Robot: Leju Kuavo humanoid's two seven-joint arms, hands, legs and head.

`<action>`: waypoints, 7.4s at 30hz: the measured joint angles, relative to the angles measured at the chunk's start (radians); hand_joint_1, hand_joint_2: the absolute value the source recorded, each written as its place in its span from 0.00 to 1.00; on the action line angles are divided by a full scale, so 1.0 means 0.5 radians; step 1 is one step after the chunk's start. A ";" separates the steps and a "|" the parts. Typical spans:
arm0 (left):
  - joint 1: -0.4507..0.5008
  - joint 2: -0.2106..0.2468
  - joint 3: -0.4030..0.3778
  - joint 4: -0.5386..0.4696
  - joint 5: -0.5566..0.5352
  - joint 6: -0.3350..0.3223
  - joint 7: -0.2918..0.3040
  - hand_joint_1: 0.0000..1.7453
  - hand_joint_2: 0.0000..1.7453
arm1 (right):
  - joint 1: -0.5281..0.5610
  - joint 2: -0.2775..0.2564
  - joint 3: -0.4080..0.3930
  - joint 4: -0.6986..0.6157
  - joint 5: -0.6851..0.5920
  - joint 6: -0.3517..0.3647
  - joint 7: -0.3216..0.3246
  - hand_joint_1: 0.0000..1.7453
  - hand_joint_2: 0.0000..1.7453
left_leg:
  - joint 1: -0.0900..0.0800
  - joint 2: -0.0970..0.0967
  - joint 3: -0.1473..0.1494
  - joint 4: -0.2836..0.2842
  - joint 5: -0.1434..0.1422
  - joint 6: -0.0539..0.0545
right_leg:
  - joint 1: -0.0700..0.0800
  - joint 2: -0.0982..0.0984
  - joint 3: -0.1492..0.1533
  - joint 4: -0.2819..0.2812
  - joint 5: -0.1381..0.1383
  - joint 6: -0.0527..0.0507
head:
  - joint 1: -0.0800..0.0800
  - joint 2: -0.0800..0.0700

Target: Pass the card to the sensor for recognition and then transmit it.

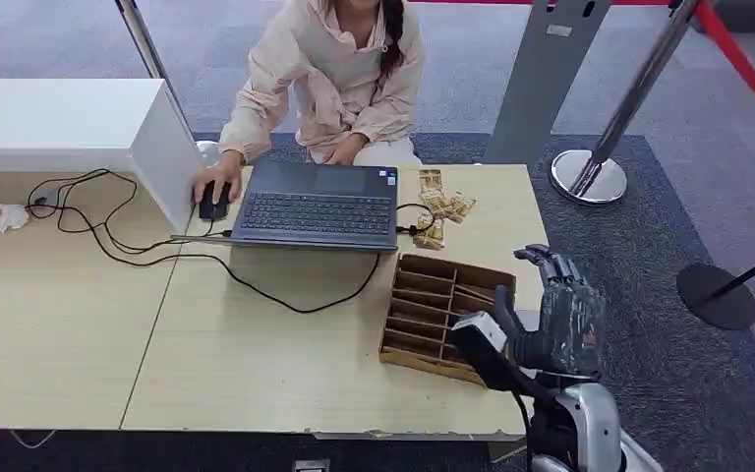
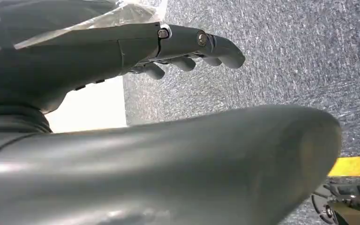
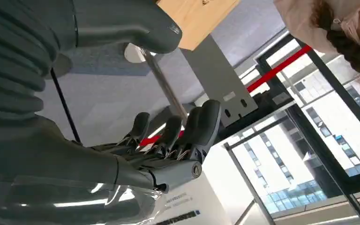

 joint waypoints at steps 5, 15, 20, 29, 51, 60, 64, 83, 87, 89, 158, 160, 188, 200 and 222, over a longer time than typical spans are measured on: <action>0.000 0.000 -0.001 0.000 0.000 0.000 0.005 0.00 0.00 | 0.005 0.001 0.001 0.013 0.000 -0.001 0.000 0.46 1.00 | 0.000 0.000 0.000 0.000 0.000 0.000 | 0.000 0.000 0.000 0.000 0.000 0.000 | 0.000 0.000; 0.000 0.002 0.000 0.000 -0.006 0.000 0.005 0.00 0.00 | 0.007 -0.024 0.003 0.031 0.061 0.118 0.041 0.48 1.00 | 0.000 0.000 0.000 0.000 0.000 0.000 | 0.000 0.000 0.000 0.000 0.000 0.000 | 0.000 0.000; 0.000 0.003 0.000 0.000 -0.008 0.000 -0.005 0.00 0.00 | 0.007 -0.049 0.008 0.029 0.095 0.191 0.043 0.49 1.00 | 0.000 0.000 0.000 0.000 0.000 0.000 | 0.000 0.000 0.000 0.000 0.000 0.000 | -0.001 0.000; -0.001 0.005 0.000 0.000 -0.023 -0.002 -0.022 0.00 0.00 | -0.008 -0.059 0.059 0.040 0.114 0.320 0.025 0.56 1.00 | 0.000 0.000 -0.001 0.000 0.000 0.000 | 0.000 0.000 0.000 0.000 0.000 0.000 | -0.001 0.000; -0.009 0.017 -0.001 0.000 -0.067 -0.024 -0.037 0.00 0.00 | -0.171 0.098 0.314 0.163 0.117 0.421 -0.192 0.58 1.00 | 0.001 -0.001 -0.002 0.000 0.000 0.000 | 0.000 0.000 0.000 0.000 -0.001 0.001 | -0.001 0.000; -0.009 0.020 -0.001 0.000 -0.070 -0.024 -0.037 0.00 0.00 | -0.197 0.143 0.369 0.224 0.078 0.417 -0.200 0.49 1.00 | 0.001 0.000 -0.002 0.000 0.000 0.000 | 0.000 0.000 -0.001 0.000 -0.001 0.001 | -0.001 0.000; -0.009 0.022 -0.001 0.000 -0.069 -0.024 -0.036 0.00 0.00 | -0.197 0.145 0.384 0.254 0.043 0.405 -0.176 0.39 1.00 | 0.001 0.000 -0.002 0.000 0.000 0.000 | 0.000 0.000 -0.001 0.000 -0.001 0.001 | -0.001 0.000; -0.003 0.039 0.000 0.000 -0.055 -0.012 0.007 0.00 0.00 | -0.094 0.016 0.274 0.309 -0.044 0.243 0.014 0.41 1.00 | 0.000 0.000 -0.001 0.000 0.000 0.000 | 0.000 0.000 -0.003 0.000 -0.001 0.001 | -0.001 0.000; -0.003 0.040 0.000 0.000 -0.053 -0.011 0.008 0.00 0.00 | -0.064 -0.020 0.233 0.311 -0.049 0.242 0.041 0.42 1.00 | 0.000 0.000 -0.001 0.000 0.000 0.000 | 0.000 0.000 -0.003 0.000 -0.001 0.001 | -0.001 0.000; -0.003 0.040 0.000 0.000 -0.049 -0.011 0.008 0.00 0.00 | -0.050 -0.034 0.223 0.311 -0.050 0.241 0.045 0.42 1.00 | 0.000 0.000 -0.002 0.000 0.000 0.000 | 0.000 0.000 -0.003 0.000 -0.001 0.001 | -0.001 0.000; -0.004 0.040 0.004 -0.001 -0.076 -0.013 0.000 0.00 0.00 | -0.119 0.071 0.295 0.459 -0.173 0.211 -0.061 0.49 1.00 | 0.000 0.000 -0.004 0.000 0.000 0.000 | 0.000 0.000 -0.006 0.000 -0.001 0.001 | -0.001 0.000; -0.004 0.040 0.004 -0.001 -0.076 -0.013 0.001 0.00 0.00 | -0.118 0.072 0.298 0.466 -0.176 0.207 -0.061 0.50 1.00 | 0.000 0.000 -0.004 0.000 0.000 0.000 | 0.000 0.000 -0.006 0.000 -0.001 0.001 | -0.001 0.000; -0.003 0.040 0.005 -0.001 -0.076 -0.013 -0.005 0.00 0.00 | -0.116 0.079 0.299 0.526 -0.227 0.208 -0.041 0.44 1.00 | 0.000 0.000 -0.005 0.000 0.000 0.000 | 0.000 0.000 -0.006 0.000 -0.001 0.001 | 0.000 0.000; -0.003 0.040 0.005 -0.001 -0.076 -0.013 -0.018 0.00 0.00 | -0.116 0.079 0.298 0.593 -0.267 0.198 -0.041 0.44 1.00 | 0.000 0.000 -0.004 0.000 0.000 0.000 | 0.000 0.000 -0.006 0.000 -0.001 0.001 | 0.000 0.000; -0.002 0.040 0.050 -0.002 -0.063 -0.012 -0.113 0.00 0.00 | -0.117 0.079 0.298 0.668 -0.294 0.182 -0.042 0.43 1.00 | 0.001 0.000 -0.005 0.000 0.000 0.000 | 0.000 0.000 -0.006 0.000 -0.001 0.000 | 0.000 0.000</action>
